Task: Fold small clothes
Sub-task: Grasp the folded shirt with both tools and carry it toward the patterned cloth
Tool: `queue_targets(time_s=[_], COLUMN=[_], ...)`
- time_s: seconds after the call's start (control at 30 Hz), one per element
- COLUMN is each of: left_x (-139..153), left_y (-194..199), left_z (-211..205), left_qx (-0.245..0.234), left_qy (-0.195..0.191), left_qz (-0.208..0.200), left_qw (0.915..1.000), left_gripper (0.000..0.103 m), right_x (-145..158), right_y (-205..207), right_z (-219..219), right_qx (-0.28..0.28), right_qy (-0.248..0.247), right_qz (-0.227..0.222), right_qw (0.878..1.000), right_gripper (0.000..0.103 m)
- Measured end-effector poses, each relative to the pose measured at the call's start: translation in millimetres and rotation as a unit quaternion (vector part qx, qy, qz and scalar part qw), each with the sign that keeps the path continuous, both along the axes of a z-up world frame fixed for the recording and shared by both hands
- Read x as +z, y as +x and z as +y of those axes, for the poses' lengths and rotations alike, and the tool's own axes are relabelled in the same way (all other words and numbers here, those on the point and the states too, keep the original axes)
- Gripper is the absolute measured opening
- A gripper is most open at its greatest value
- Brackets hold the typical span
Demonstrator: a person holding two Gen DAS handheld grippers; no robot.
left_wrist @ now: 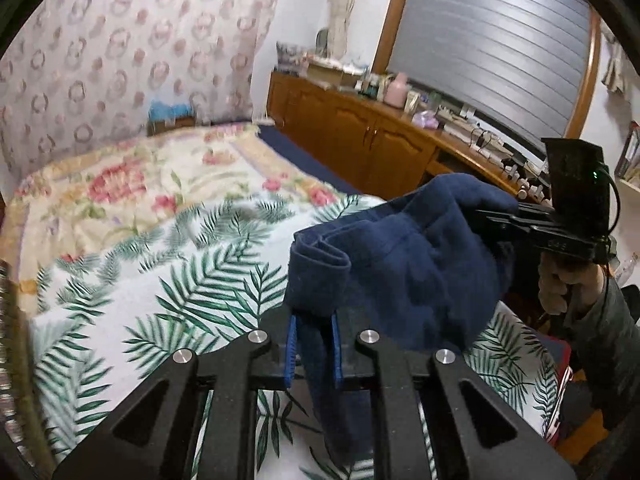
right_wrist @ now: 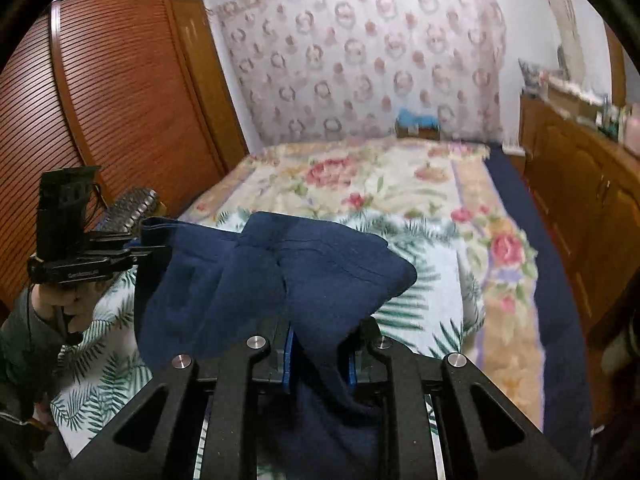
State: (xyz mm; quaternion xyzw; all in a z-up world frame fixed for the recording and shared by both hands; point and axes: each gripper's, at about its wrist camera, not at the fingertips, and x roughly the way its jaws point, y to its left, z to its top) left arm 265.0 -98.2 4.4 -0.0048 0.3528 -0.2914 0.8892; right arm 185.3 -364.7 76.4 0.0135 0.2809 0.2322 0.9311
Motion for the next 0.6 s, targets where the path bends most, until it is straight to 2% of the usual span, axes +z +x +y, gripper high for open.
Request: queue_targets(time_s=[0.17,0.37,0.6], left_x=[29.4,53.1,64.4], left_y=[-23.4,-47.1,-76.0], left_z=[21.1,58.6,115.9], left_qx=[0.024,0.064,0.126], left_qy=[0.009,0.020,0.021], left_qz=[-0.045,-0.078,-0.103], left_qw=[0.9987,0.9948,0.9864], left_gripper=[0.014,0.014,0.014], right_x=[12.4,23.8,35.6], right_y=[-15.1,-15.9,0.5], right_z=[15.7,44.3,88.7], right_qx=[0.015,0.046,0.101], right_qy=[-0.002,-0.016,-0.032], right_qz=[-0.029,-0.059,-0.088], right_qw=[0.999,0.997,0.990], right_gripper=[0.019,0.019,0.019])
